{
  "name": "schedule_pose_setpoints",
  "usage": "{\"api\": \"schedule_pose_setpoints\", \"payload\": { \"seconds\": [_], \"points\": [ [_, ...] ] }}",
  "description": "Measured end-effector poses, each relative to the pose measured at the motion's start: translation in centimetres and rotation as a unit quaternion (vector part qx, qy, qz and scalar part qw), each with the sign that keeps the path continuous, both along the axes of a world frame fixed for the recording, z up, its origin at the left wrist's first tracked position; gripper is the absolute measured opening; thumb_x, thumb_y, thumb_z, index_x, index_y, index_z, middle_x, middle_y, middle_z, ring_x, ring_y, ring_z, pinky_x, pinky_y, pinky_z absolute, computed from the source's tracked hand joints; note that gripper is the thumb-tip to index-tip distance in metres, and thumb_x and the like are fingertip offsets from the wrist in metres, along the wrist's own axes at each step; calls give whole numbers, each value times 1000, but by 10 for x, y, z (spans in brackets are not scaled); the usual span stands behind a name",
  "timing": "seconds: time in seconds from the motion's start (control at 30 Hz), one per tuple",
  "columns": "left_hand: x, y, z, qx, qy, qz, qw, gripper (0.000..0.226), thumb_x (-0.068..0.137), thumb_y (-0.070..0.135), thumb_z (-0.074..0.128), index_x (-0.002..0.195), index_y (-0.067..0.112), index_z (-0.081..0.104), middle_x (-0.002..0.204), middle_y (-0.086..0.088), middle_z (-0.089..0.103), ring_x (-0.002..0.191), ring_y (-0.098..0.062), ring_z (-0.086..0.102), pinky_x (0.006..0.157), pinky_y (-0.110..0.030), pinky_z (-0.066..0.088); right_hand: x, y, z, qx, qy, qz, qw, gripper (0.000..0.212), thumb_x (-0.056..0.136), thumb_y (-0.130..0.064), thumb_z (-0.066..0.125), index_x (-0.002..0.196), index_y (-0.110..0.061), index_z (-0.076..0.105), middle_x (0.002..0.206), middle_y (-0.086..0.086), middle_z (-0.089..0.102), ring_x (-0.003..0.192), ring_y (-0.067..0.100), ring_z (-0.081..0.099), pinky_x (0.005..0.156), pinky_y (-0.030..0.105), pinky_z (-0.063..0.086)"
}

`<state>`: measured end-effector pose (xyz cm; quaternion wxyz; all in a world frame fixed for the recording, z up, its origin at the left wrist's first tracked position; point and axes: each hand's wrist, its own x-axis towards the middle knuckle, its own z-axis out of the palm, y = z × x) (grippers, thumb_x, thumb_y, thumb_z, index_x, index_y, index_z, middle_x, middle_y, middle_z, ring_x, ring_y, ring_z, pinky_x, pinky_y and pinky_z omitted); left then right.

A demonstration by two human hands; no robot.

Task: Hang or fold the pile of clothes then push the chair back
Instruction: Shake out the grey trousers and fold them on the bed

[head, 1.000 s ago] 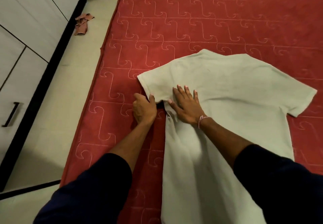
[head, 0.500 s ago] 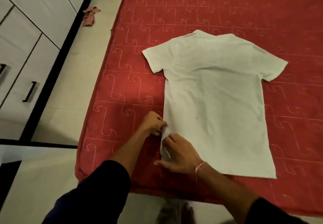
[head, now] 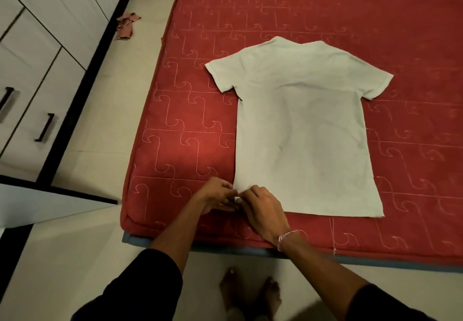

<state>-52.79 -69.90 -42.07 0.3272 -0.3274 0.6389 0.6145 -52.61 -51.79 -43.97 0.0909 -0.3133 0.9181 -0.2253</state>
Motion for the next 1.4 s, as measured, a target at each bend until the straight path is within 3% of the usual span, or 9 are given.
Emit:
{"api": "schedule_pose_setpoints", "payload": {
  "seconds": [0.17,0.33,0.43,0.53,0.8,0.93,1.13,1.27,1.4],
  "points": [
    [13,6,-6,-72,31,61,995,26,78,14,84,81,3,61,77,-15,71,63,-22,71,62,-38,62,12,-2,-5,11,-11,40,999,27,102,-38,48,114,-19,62,97,1,64,84,23,59,67,40,51],
    [14,13,-14,-294,60,-57,952,30,76,33,86,68,12,66,62,-4,72,54,-17,71,61,-40,62,13,3,-10,-17,-54,29,998,32,101,-38,49,124,-21,63,101,0,63,90,20,59,72,36,52],
    [7,18,-1,-434,36,-157,887,48,67,55,85,85,15,68,87,-3,72,83,-22,70,67,-33,54,6,19,-5,-55,-82,4,995,35,101,-42,45,118,-21,66,104,-4,63,92,14,59,77,33,52],
    [-11,38,18,-484,36,-213,848,61,67,52,87,107,14,61,109,-8,65,104,-28,65,73,-34,46,-5,54,-1,-83,-66,-82,991,29,101,-40,47,109,-21,67,101,-6,64,90,11,59,77,33,52],
    [-70,170,17,-322,254,-325,852,30,86,34,72,108,16,63,110,-7,66,106,-28,61,82,-34,45,-29,191,9,-65,-11,-395,916,21,97,-26,61,112,-12,62,110,6,62,100,18,50,82,33,44],
    [-85,243,6,-274,362,-402,795,37,95,26,62,130,15,59,130,-5,58,124,-25,51,99,-37,45,-48,252,7,-47,-97,-505,857,35,97,-22,63,127,-6,56,123,13,59,110,28,55,91,41,47],
    [-96,297,-24,-304,391,-516,699,59,102,28,48,156,15,27,166,-7,17,153,-26,12,123,-45,16,-76,280,6,-91,-243,-513,818,18,90,-25,75,99,-12,67,84,0,68,82,18,62,76,25,45],
    [-90,308,-39,-317,371,-548,680,62,106,34,35,160,17,8,168,0,-2,154,-19,-5,124,-48,3,-78,289,-1,-124,-291,-525,790,21,89,-26,75,80,-8,70,68,-1,68,62,15,59,66,27,48],
    [-82,307,-51,-315,404,-550,660,71,103,48,31,160,19,0,168,0,-6,154,-19,-11,124,-50,-2,-76,301,4,-215,-338,-549,734,17,88,-18,78,87,-7,65,66,8,71,50,10,61,50,23,46]
  ]
}}
